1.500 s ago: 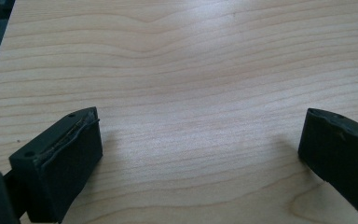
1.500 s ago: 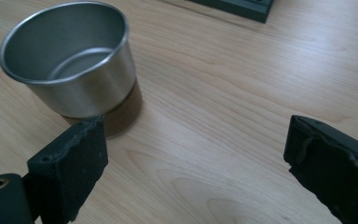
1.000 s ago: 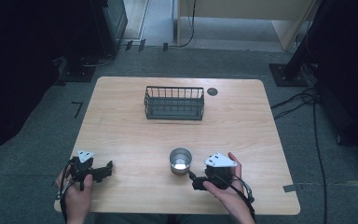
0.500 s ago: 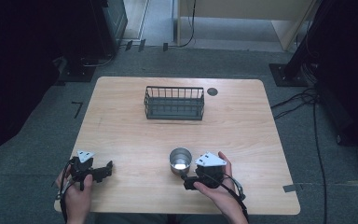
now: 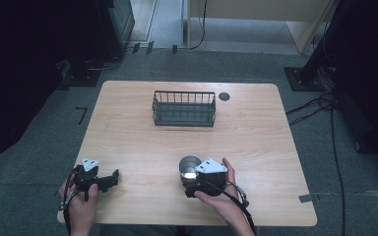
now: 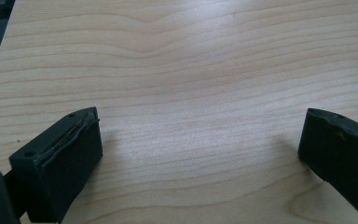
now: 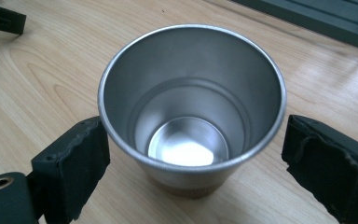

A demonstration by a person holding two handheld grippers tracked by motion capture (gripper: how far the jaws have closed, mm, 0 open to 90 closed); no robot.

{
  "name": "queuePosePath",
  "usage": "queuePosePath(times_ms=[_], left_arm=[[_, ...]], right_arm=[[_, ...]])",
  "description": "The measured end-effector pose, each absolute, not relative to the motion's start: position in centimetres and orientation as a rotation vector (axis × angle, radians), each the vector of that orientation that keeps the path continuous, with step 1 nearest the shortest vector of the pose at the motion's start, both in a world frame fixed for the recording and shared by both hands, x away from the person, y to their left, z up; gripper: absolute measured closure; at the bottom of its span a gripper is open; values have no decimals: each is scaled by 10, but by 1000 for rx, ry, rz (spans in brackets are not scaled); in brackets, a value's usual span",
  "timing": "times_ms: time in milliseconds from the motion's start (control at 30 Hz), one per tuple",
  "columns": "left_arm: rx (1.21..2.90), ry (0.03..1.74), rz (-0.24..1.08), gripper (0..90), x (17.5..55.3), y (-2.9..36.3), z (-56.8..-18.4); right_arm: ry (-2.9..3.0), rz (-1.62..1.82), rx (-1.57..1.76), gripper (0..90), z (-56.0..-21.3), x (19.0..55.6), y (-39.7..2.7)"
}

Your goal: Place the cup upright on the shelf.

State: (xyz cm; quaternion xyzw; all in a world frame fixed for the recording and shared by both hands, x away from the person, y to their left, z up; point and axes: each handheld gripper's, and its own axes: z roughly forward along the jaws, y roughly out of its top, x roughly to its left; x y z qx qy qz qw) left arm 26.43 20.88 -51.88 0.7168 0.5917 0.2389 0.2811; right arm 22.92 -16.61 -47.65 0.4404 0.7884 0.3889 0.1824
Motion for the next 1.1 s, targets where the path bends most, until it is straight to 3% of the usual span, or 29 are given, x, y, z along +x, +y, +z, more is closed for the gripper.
queuePosePath(times_ms=[367,467,1100], left_arm=[[1921,1585,640,0,264,209,-519],[1921,1585,640,0,264,209,-519],[1922,1585,641,0,264,209,-519]], right_arm=[[2220,1087,1256,78,-482,236,-151],[2200,1065,1263,123,-483,238,-149],[2172,1056,1245,179,-483,241,-148]])
